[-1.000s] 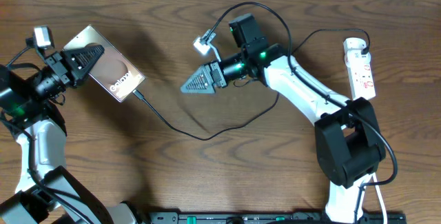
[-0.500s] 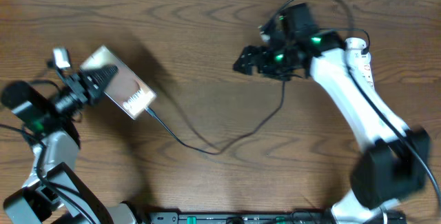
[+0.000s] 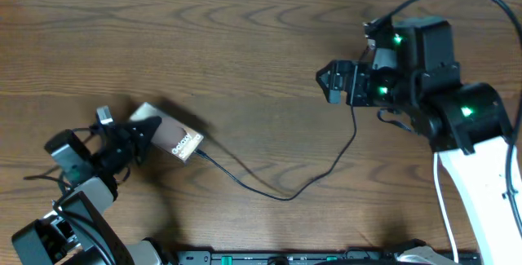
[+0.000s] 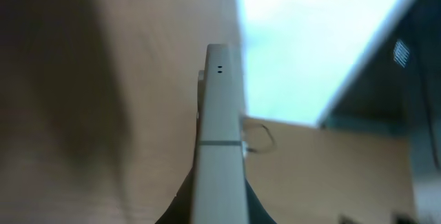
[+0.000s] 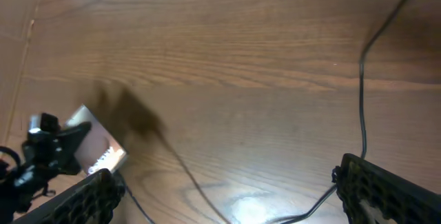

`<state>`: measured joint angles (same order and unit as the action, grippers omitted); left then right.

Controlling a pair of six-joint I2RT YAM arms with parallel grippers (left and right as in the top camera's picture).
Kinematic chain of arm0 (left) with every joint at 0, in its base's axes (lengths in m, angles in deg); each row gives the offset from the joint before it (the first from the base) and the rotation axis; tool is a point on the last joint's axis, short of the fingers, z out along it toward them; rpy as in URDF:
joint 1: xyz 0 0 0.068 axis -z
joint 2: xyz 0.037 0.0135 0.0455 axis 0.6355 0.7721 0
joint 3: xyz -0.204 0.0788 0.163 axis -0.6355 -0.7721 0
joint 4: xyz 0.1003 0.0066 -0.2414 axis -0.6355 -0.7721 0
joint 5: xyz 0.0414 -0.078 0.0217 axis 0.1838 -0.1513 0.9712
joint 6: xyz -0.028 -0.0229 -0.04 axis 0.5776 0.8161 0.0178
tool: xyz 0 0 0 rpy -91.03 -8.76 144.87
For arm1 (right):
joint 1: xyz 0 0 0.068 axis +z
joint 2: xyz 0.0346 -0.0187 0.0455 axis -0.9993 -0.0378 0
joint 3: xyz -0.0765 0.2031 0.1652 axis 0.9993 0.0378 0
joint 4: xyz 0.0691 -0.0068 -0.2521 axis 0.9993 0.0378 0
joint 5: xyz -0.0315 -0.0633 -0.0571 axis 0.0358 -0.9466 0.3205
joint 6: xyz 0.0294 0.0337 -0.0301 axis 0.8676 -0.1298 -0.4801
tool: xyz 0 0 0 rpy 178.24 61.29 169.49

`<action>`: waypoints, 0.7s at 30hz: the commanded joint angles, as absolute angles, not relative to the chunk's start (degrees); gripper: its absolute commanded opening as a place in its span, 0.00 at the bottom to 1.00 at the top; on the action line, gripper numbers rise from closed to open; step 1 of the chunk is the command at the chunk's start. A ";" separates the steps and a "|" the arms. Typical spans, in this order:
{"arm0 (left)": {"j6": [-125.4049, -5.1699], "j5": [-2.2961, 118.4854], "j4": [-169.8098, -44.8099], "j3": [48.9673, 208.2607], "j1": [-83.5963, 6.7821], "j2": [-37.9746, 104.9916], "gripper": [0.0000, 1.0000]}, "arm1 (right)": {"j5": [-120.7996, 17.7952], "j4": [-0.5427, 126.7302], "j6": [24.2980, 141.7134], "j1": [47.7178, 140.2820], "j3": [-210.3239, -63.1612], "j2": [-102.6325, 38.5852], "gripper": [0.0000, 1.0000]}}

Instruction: Plug charger to phone and switch on socket

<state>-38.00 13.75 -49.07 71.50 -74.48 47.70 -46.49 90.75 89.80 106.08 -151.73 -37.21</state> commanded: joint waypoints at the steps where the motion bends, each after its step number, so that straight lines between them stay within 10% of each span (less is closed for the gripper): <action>1: -48.27 23.91 -55.83 71.76 -74.37 47.40 0.07 | -49.15 91.74 90.28 106.29 -152.23 -36.14 0.99; 21: -53.28 40.24 -71.34 71.76 -74.37 47.40 0.07 | -49.11 92.57 90.28 106.32 -152.21 -36.17 0.99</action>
<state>-50.89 36.98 -70.25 71.33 -74.48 47.62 -48.72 92.33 89.80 106.08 -151.73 -36.32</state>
